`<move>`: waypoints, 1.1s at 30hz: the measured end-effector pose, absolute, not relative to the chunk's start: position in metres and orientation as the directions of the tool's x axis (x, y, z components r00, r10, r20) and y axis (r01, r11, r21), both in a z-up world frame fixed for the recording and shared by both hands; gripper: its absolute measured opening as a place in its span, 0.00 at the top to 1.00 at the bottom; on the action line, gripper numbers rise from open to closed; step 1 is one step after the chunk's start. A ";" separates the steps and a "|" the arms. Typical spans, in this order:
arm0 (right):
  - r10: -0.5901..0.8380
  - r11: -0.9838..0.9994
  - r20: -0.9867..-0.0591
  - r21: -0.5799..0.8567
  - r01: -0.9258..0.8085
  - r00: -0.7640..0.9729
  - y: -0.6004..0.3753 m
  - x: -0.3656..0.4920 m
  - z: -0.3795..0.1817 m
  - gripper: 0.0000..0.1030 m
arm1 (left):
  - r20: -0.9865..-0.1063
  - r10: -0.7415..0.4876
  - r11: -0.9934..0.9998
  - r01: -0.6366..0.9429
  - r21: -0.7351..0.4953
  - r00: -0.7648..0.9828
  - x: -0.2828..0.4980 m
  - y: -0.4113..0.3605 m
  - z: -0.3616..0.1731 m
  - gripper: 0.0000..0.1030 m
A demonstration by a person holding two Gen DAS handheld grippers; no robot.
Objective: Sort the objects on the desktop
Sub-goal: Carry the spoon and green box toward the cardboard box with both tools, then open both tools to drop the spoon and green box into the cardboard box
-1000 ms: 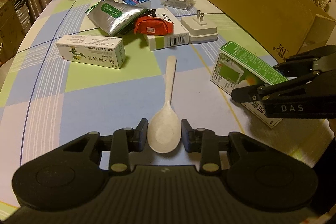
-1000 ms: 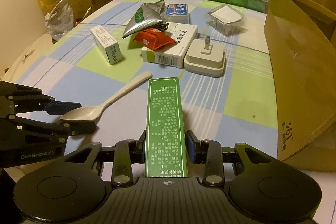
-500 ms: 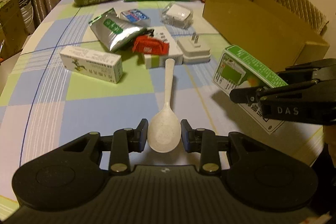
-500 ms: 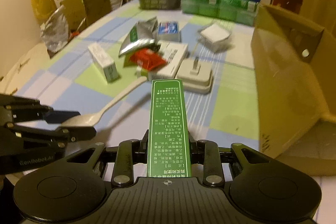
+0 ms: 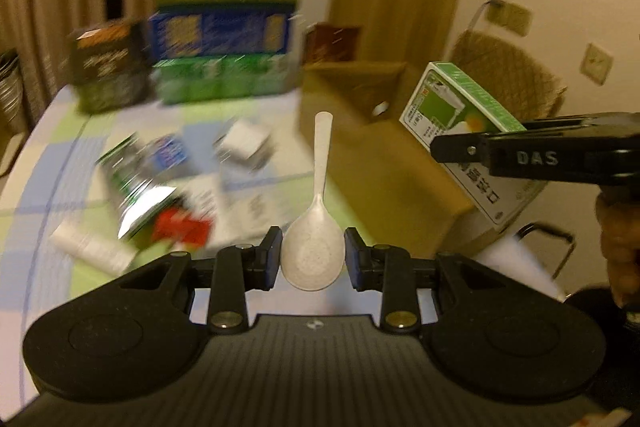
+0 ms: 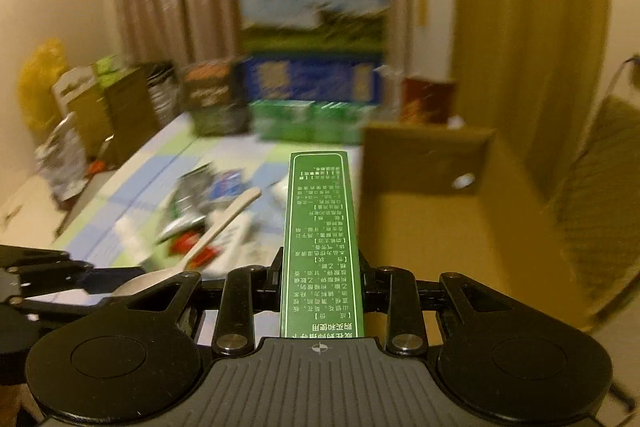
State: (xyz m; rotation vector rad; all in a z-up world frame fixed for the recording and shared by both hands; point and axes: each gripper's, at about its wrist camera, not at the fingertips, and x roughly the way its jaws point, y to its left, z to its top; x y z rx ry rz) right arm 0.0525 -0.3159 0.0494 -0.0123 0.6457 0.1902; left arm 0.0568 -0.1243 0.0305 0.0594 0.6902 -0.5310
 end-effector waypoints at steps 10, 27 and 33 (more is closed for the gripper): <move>0.060 0.998 -0.648 0.036 -0.048 0.759 -0.412 0.085 0.045 0.74 | -0.596 -0.551 0.799 0.575 -0.175 0.584 0.094 -0.234 0.046 0.73; 0.064 0.997 -0.687 0.074 -0.018 0.724 -0.455 0.121 0.006 0.73 | -0.623 -0.549 0.798 0.571 -0.193 0.557 0.131 -0.267 0.011 0.61; 0.132 0.989 -0.663 0.142 -0.050 0.737 -0.454 0.126 0.008 0.68 | -0.603 -0.534 0.819 0.540 -0.194 0.593 0.121 -0.239 0.020 0.55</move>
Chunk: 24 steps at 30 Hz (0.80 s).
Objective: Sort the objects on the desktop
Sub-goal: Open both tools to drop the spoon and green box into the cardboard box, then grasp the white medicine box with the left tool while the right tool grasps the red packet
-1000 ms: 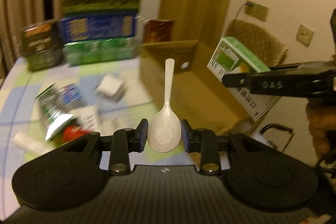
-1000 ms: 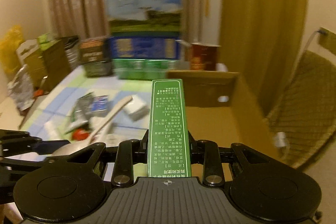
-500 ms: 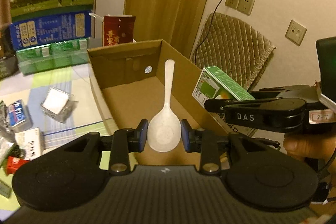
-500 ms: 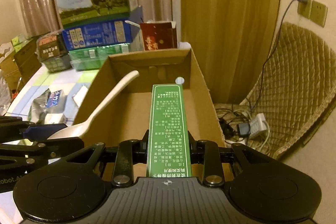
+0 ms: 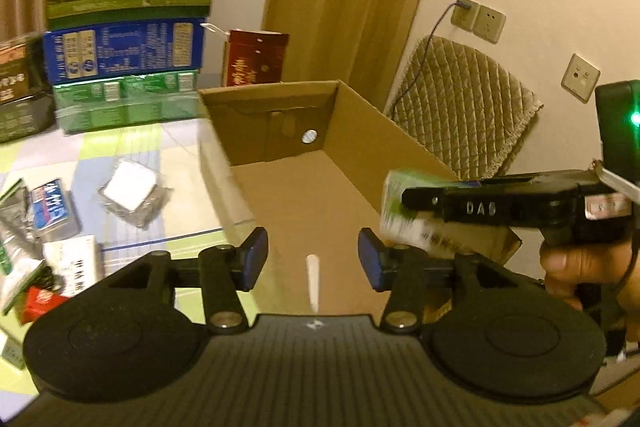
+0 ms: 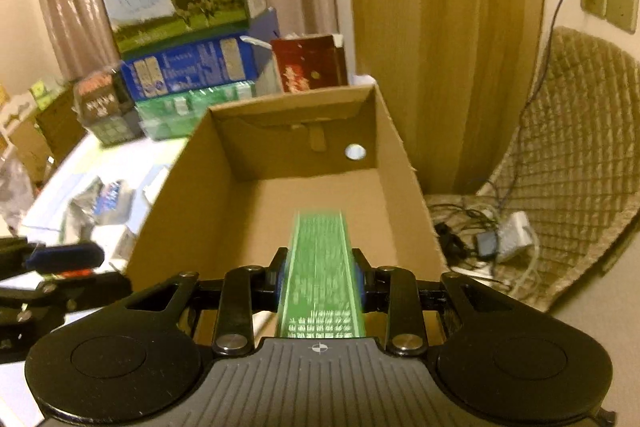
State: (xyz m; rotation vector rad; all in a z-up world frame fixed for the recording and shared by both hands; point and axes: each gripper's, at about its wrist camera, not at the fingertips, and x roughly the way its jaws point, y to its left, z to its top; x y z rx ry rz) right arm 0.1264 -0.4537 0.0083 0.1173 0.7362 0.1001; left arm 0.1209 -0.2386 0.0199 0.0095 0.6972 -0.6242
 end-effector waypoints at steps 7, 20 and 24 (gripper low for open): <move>0.135 0.987 -0.632 0.151 -0.050 0.763 -0.443 0.109 0.028 0.36 | -0.591 -0.497 0.845 0.509 -0.163 0.635 0.098 -0.197 0.034 0.37; 0.274 0.962 -0.550 0.146 -0.232 0.789 -0.365 0.054 0.079 0.18 | -0.580 -0.316 0.932 0.361 -0.040 0.751 0.036 -0.075 0.064 0.13; 0.329 0.943 -0.532 0.135 -0.305 0.780 -0.334 0.042 0.090 0.14 | -0.579 -0.256 0.951 0.310 -0.005 0.774 0.019 -0.038 0.075 0.11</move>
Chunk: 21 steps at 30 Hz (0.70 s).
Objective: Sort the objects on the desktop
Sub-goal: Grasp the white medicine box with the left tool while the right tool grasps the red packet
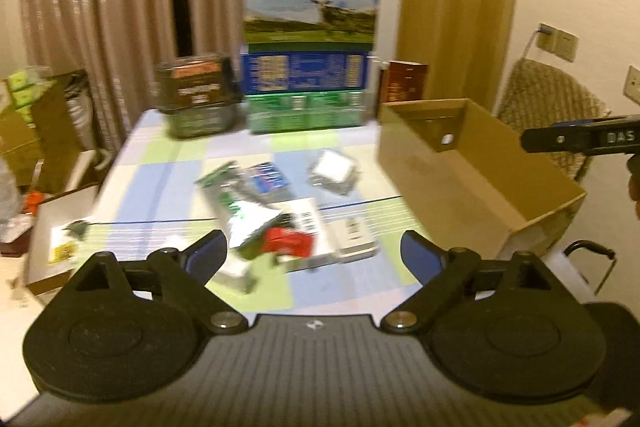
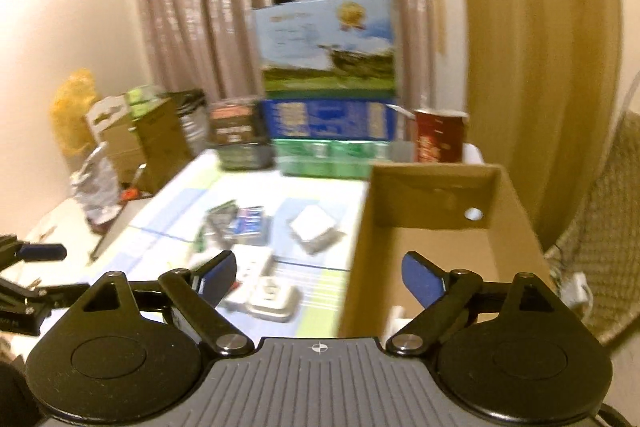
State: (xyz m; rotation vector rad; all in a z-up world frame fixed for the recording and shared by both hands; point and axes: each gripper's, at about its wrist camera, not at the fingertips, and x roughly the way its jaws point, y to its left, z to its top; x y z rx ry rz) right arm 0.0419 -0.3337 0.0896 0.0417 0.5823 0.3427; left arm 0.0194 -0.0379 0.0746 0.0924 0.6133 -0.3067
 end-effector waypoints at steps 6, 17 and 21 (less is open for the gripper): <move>0.385 0.908 -0.541 0.078 -0.412 0.747 -0.294 0.030 0.093 0.10 | -0.577 -0.209 0.960 0.277 0.032 0.789 0.005 0.001 0.079 0.07; 0.405 0.838 -0.637 -0.028 -0.545 0.656 -0.243 0.059 0.062 0.08 | -0.666 -0.239 0.871 0.459 0.174 0.706 0.049 0.027 0.041 0.06; 0.418 0.786 -0.677 -0.065 -0.614 0.606 -0.222 0.075 0.044 0.08 | -0.702 -0.271 0.798 0.561 0.218 0.658 0.075 0.034 0.020 0.06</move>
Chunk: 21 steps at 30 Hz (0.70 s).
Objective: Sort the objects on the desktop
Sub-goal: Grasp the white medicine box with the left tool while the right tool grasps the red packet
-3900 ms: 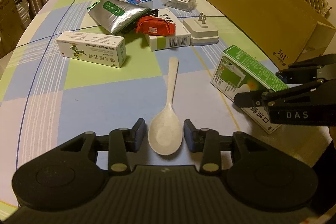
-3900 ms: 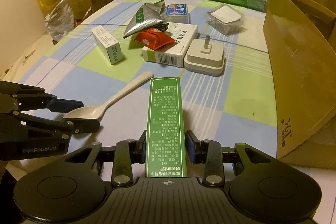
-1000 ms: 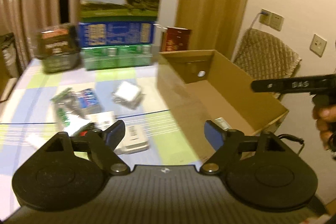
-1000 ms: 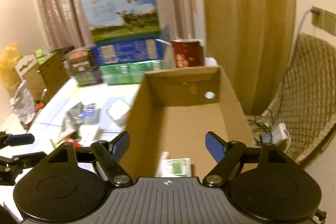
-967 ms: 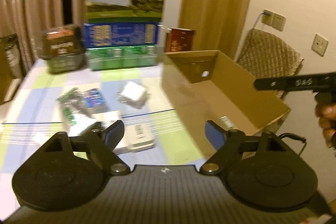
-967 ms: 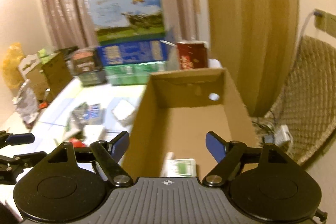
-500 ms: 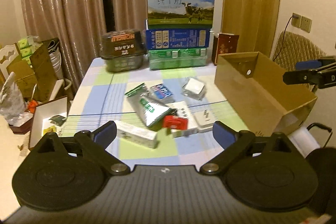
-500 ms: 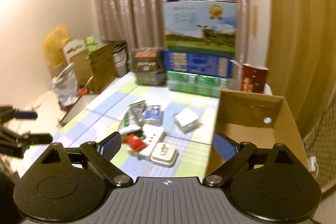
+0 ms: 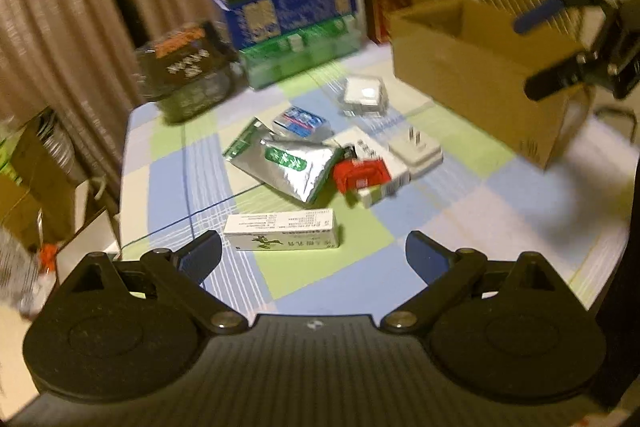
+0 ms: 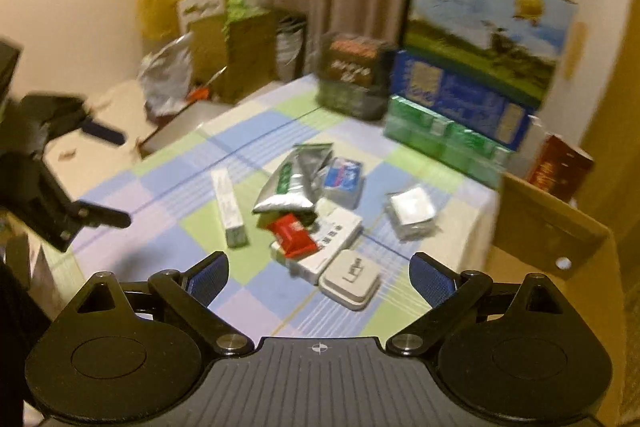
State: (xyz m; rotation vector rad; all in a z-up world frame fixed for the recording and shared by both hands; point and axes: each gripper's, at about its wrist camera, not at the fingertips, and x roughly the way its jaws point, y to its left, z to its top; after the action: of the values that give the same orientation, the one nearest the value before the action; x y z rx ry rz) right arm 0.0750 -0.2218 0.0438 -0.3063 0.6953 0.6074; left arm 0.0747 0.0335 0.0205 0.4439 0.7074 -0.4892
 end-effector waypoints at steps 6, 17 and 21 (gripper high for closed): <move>0.429 0.640 -0.747 -0.144 -0.755 0.507 -0.187 0.102 0.013 0.08 | -0.751 -0.283 0.563 0.737 0.374 0.597 0.107 0.030 -0.018 0.08; 0.365 0.476 -0.863 -0.150 -0.866 0.350 -0.140 0.173 -0.051 0.23 | -0.828 -0.302 0.289 0.873 0.393 0.473 0.178 0.026 -0.073 0.20; 0.341 0.468 -0.886 -0.130 -0.874 0.315 -0.132 0.196 -0.066 0.28 | -0.854 -0.320 0.274 0.903 0.331 0.411 0.199 0.024 -0.081 0.23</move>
State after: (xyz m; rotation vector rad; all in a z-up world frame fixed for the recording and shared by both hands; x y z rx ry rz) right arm 0.1961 -0.1318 -0.0655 -0.6929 0.9206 0.8903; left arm 0.1990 0.0240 -0.0811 0.9470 0.7510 -0.9347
